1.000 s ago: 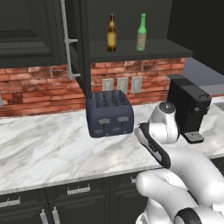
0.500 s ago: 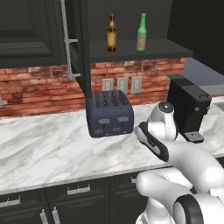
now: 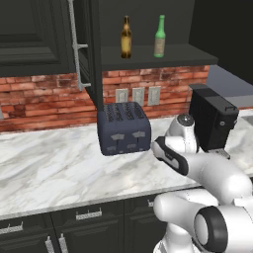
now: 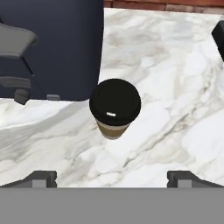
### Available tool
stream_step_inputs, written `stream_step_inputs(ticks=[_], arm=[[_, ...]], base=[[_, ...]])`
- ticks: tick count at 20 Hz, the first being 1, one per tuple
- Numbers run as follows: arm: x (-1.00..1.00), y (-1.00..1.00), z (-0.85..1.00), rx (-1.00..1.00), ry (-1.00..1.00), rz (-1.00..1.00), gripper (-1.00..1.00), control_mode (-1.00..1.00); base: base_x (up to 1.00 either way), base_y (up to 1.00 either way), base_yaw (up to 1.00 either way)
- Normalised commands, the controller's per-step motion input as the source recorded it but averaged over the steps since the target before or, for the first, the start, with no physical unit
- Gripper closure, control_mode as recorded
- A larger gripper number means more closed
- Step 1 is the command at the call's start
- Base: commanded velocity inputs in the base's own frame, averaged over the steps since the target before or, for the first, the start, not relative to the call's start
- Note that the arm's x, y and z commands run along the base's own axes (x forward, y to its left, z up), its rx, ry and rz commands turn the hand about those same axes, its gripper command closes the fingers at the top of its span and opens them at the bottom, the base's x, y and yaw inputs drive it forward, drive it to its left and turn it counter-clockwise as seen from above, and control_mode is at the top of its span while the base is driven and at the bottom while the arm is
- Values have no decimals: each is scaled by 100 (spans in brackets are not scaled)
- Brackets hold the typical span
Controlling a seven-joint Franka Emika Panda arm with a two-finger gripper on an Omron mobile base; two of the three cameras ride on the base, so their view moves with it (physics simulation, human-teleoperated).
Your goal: Sort all alcoholic drinks to one cabinet, and non-alcoholic drinks to the other.
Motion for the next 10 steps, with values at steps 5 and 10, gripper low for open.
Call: stream_step_inputs(ticks=[5,10], arm=[[12,0,-9,0,0,0,-100,-100],[13,0,-8,0,0,0,-100,-100]], base=[[0,0,0],[0,0,0]])
